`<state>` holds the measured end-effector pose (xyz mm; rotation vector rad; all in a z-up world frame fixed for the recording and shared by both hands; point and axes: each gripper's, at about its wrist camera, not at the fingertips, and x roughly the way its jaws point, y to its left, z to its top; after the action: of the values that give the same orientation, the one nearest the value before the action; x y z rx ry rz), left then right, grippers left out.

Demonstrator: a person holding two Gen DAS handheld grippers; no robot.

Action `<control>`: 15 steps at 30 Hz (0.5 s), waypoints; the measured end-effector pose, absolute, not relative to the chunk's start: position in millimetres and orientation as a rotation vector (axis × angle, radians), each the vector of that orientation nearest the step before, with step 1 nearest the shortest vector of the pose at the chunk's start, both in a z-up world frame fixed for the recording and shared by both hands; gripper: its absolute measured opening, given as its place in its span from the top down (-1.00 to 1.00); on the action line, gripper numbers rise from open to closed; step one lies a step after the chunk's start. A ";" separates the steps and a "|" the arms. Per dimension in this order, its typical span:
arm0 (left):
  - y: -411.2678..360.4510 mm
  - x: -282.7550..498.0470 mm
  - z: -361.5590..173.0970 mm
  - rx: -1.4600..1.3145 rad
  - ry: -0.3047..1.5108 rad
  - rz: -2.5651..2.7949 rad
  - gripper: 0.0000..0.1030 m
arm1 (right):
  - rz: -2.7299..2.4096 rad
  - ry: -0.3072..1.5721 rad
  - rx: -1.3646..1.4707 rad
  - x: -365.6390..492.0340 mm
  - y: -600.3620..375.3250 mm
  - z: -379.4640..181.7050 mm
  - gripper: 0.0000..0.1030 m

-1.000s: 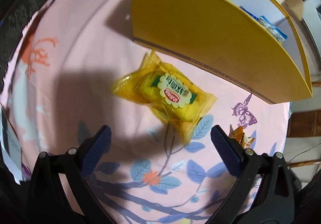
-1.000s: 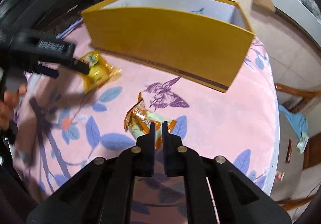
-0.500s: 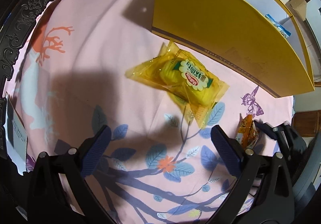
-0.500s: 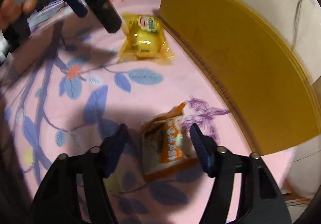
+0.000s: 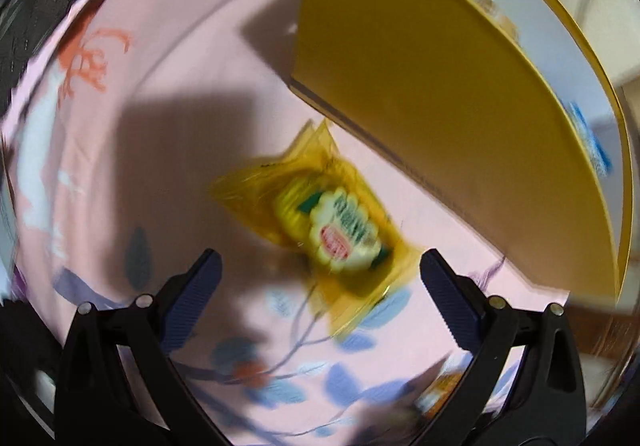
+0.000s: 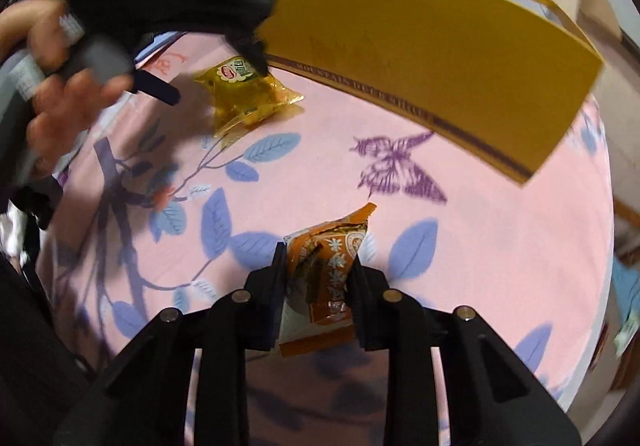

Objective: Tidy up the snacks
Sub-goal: 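Grasp the orange pack with the right gripper while the left grasps the yellow cake pack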

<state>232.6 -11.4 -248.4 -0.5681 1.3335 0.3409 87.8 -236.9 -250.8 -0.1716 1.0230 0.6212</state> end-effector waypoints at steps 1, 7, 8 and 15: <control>-10.7 236.0 -251.8 -0.599 1.336 0.363 -0.96 | 0.617 1.025 -0.155 84.8 -237.4 -250.5 0.45; -8.1 252.4 -271.8 -0.689 1.338 0.494 -0.95 | 0.596 1.033 -0.116 82.0 -230.9 -249.4 0.45; -9.5 255.1 -271.9 -0.672 1.339 0.490 -0.92 | 0.592 1.032 -0.113 82.6 -231.7 -249.3 0.45; -27.0 249.0 -262.3 -0.519 1.332 0.473 -0.33 | 0.558 1.052 -0.082 89.5 -238.4 -255.5 0.45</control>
<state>249.0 -27.0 -262.3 -0.5195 1.3321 0.4732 89.5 -238.4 -255.5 -0.0825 1.0517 0.5577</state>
